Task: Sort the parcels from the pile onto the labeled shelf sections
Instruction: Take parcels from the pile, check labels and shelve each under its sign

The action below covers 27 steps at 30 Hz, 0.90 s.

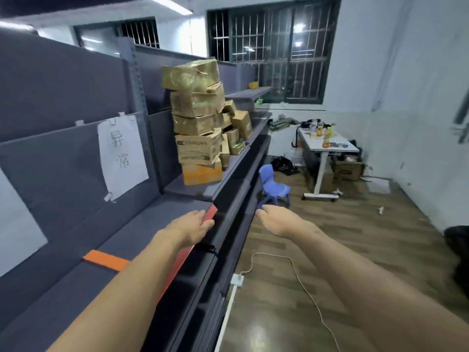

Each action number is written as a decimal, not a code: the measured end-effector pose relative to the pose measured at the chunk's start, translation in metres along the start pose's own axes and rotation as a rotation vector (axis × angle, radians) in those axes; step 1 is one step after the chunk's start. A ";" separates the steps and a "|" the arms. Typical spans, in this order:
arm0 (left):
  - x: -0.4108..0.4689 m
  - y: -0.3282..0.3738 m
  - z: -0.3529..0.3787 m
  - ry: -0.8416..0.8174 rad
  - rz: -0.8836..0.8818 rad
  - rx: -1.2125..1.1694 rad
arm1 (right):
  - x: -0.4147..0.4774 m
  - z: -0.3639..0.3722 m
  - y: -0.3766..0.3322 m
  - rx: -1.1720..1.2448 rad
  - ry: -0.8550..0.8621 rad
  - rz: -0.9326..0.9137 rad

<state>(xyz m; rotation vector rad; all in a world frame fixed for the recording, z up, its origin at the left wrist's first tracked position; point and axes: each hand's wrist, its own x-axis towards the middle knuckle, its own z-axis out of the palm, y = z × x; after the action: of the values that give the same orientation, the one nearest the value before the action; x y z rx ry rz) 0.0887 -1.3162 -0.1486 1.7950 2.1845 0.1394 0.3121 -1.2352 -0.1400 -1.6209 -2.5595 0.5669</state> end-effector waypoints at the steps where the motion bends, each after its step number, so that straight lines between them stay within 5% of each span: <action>1: 0.021 0.008 0.001 -0.011 0.025 0.002 | 0.010 -0.003 0.012 0.003 0.005 0.038; 17: 0.334 0.083 -0.060 0.002 0.202 0.018 | 0.256 -0.100 0.121 0.019 0.109 0.130; 27: 0.507 0.154 -0.056 -0.001 0.067 0.003 | 0.438 -0.138 0.219 0.166 0.092 0.059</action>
<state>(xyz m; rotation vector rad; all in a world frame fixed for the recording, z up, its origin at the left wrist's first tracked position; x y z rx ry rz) 0.1318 -0.7856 -0.1429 1.8703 2.1264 0.1499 0.3390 -0.7270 -0.1487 -1.6298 -2.3385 0.6730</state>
